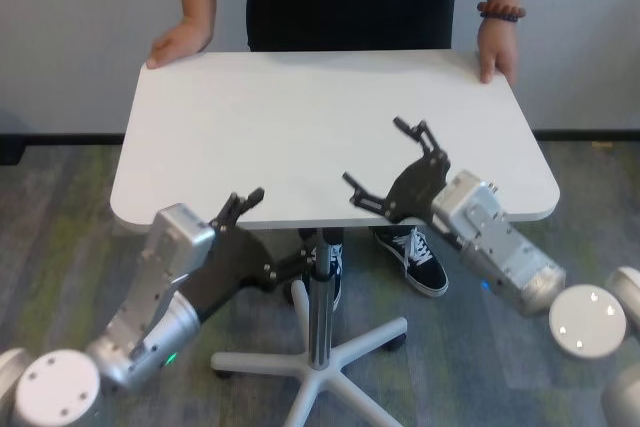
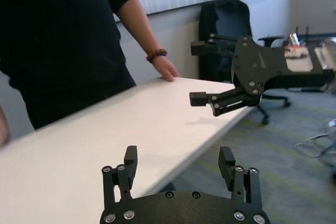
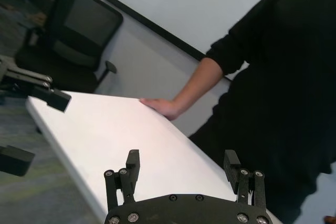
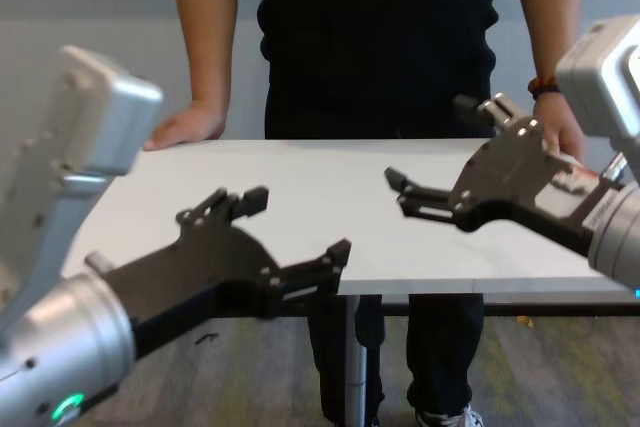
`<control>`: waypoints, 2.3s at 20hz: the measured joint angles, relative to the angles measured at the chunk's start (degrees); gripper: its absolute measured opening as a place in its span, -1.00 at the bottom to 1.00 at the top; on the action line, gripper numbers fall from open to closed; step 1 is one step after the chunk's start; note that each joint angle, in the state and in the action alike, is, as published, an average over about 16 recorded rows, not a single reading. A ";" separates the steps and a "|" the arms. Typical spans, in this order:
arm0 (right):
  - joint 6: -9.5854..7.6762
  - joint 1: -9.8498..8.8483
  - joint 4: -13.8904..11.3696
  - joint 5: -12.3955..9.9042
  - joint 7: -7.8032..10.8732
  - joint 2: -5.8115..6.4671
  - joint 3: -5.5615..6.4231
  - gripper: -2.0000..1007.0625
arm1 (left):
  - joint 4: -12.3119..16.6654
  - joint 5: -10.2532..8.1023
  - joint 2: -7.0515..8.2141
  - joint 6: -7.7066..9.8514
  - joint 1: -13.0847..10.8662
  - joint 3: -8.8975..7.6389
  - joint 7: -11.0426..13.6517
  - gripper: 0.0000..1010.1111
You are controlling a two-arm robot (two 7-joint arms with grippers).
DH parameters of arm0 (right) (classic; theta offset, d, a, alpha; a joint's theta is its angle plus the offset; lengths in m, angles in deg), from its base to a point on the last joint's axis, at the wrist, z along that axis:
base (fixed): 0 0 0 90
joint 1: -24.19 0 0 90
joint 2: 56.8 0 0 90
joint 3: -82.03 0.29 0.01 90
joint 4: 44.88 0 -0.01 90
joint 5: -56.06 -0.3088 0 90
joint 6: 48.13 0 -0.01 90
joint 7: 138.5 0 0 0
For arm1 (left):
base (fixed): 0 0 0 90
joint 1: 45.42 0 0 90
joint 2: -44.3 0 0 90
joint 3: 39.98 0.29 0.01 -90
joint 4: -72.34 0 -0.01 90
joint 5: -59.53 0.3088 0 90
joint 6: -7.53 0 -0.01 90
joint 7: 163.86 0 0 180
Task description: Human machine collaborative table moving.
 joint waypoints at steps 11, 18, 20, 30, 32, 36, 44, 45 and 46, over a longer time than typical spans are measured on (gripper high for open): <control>-0.88 -6.80 -9.80 -1.91 1.59 1.09 0.86 1.00 | 9.40 -12.18 3.30 5.97 -6.46 -5.51 2.94 0.98; -0.48 -8.05 -14.54 0.41 -0.22 1.76 1.64 1.00 | 11.65 -9.24 5.31 2.51 -5.91 -6.54 0.06 0.98; -0.11 -7.83 -15.14 2.04 -1.12 1.73 1.68 1.00 | 11.10 -7.22 5.31 0.35 -5.23 -6.69 -1.17 0.98; 1.88 -6.52 -15.68 7.84 -3.91 1.24 1.23 1.00 | 7.50 -0.29 4.39 -7.51 -2.58 -7.23 -4.59 0.98; 2.09 -6.40 -15.57 8.43 -4.10 1.18 1.12 1.00 | 7.09 0.50 4.23 -8.45 -2.39 -7.27 -4.92 0.98; 2.09 -6.39 -15.49 8.18 -3.82 1.20 1.11 1.00 | 7.09 0.32 4.22 -8.29 -2.40 -7.22 -4.36 0.98; 1.98 -6.45 -15.48 7.28 -3.44 1.29 1.17 1.00 | 7.67 -1.39 4.50 -6.68 -2.58 -7.12 -3.53 0.98; 1.98 -6.45 -15.48 7.23 -3.42 1.29 1.18 1.00 | 7.70 -1.48 4.52 -6.59 -2.59 -7.11 -3.49 0.98; 1.97 -6.45 -15.48 7.19 -3.41 1.30 1.18 1.00 | 7.73 -1.56 4.53 -6.52 -2.60 -7.11 -3.45 0.98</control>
